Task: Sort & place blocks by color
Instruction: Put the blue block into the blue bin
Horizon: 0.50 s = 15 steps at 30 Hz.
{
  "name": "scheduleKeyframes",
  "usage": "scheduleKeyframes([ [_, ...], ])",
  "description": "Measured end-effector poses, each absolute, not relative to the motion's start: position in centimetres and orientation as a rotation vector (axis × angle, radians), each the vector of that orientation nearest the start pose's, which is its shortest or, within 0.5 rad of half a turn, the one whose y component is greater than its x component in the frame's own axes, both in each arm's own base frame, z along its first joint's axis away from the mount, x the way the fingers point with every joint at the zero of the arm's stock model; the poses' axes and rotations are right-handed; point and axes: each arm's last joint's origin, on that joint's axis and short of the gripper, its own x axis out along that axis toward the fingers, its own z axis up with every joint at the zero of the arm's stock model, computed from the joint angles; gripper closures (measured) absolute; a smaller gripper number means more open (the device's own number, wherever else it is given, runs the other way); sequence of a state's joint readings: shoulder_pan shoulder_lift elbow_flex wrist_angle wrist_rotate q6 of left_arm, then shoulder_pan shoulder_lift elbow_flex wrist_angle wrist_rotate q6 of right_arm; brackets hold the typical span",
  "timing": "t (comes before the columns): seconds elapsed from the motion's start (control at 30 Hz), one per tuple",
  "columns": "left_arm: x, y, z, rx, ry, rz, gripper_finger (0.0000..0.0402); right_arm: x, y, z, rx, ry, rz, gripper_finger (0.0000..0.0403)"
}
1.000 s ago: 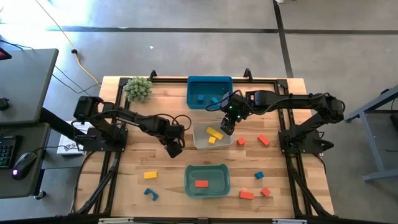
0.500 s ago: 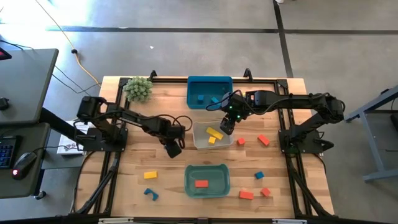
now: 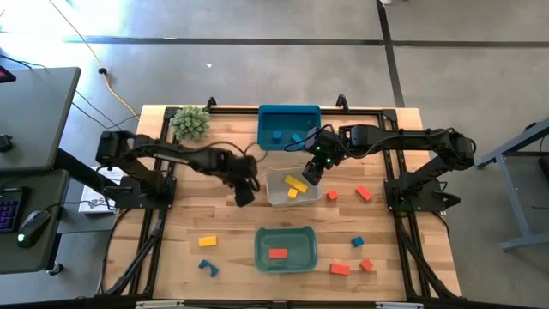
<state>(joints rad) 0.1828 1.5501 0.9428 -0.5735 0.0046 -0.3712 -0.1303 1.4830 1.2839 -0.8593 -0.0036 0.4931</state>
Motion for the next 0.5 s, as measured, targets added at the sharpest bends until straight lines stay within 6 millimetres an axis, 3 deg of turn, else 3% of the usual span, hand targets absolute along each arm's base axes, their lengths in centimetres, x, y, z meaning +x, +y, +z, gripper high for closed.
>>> scheduleKeyframes([
  [0.27,28.2,10.6,24.1,-0.296,0.914,0.438,0.0301,29.3,-3.9,29.2,0.586,0.995,-0.445,0.0195],
  [0.5,27.6,15.6,26.6,-0.231,0.75,0.501,0.0301,29.3,-3.9,29.2,0.656,0.981,-0.489,0.0195],
])
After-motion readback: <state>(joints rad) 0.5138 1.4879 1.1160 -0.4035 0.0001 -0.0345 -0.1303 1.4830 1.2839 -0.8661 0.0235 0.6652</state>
